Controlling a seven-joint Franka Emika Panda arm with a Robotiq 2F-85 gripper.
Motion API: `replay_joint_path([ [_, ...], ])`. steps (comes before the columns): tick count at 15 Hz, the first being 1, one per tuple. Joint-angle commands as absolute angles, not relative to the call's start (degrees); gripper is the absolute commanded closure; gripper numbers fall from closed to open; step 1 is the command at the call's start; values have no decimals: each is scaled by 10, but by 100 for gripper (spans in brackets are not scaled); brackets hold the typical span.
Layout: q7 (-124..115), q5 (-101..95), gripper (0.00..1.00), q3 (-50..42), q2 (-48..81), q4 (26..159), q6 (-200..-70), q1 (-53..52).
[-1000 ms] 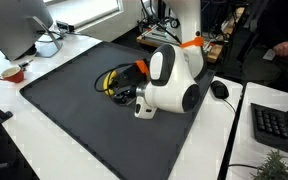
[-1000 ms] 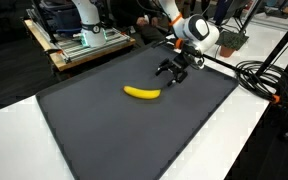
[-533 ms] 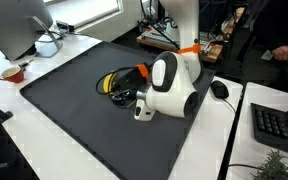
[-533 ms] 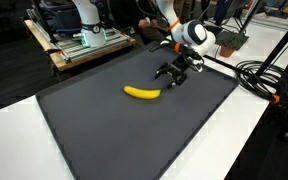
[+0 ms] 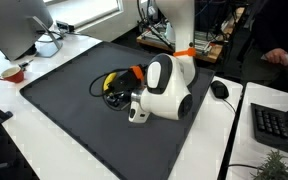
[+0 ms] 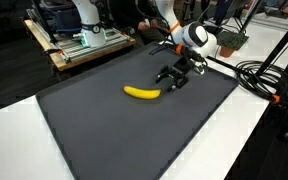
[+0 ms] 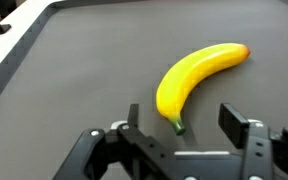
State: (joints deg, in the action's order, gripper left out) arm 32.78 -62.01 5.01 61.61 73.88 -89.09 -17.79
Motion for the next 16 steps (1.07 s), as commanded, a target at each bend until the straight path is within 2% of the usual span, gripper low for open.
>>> replay_joint_path([
  [1, 372, -631, 29, 55, 628, 714, -903, -166],
  [2, 385, -631, 31, 56, 629, 712, -909, -163],
  [3, 397, -630, 27, 56, 630, 710, -915, -161],
  [6, 421, -625, 22, 54, 637, 702, -925, -156],
  [10, 431, -615, 20, 54, 647, 693, -920, -157],
  [12, 431, -610, 32, 56, 652, 687, -918, -156],
  [16, 436, -607, 71, 57, 662, 676, -918, -155],
])
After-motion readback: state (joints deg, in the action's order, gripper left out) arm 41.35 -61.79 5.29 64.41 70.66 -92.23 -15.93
